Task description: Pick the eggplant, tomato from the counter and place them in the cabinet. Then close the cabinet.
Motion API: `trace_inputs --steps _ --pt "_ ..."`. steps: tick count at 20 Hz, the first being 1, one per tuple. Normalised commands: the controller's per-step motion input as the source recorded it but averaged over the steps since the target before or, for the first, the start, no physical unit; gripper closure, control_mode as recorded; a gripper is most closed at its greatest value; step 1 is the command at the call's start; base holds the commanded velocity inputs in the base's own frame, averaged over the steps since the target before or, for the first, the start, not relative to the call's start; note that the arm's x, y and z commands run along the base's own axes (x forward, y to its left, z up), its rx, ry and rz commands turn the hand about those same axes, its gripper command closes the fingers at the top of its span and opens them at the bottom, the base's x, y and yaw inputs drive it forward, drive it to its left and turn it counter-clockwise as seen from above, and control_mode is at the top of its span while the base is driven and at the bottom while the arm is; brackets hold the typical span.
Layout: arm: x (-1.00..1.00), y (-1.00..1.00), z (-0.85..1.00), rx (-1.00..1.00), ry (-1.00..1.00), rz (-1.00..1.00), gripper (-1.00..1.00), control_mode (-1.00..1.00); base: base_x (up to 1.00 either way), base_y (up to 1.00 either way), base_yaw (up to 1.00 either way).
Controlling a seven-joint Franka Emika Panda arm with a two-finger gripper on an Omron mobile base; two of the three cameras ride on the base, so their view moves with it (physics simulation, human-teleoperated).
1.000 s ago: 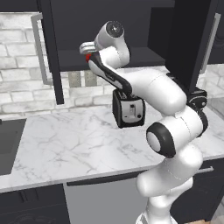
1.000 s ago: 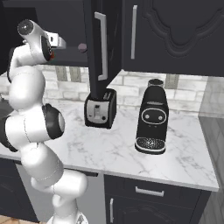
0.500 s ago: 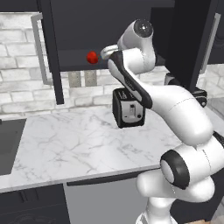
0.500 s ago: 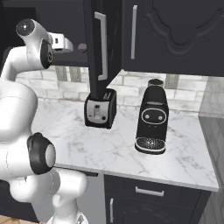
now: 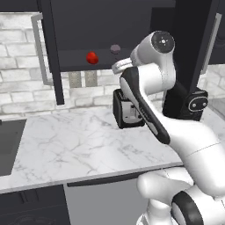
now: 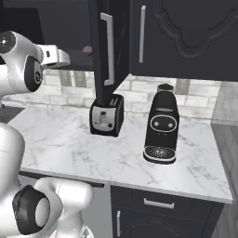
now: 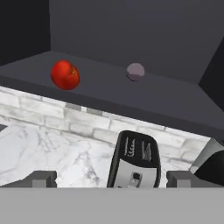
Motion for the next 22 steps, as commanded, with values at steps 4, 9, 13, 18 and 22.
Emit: trace_inputs --steps 4,9,13,18,22 --pt "-1.00 -0.16 0.03 -0.02 0.00 0.00 -1.00 -1.00 0.00 0.00 0.00" --pt "-1.00 -0.29 0.26 0.01 0.00 0.00 -1.00 -1.00 0.00 0.00 0.00" --pt "-1.00 -0.37 0.37 0.12 0.00 -0.07 -1.00 -1.00 0.00 0.00 0.00" --pt "-1.00 -0.37 0.16 0.15 0.00 -0.07 -1.00 -1.00 0.00 0.00 0.00" --pt "-1.00 -0.36 0.00 0.21 0.02 0.00 -1.00 -1.00 0.00 0.00 0.00"
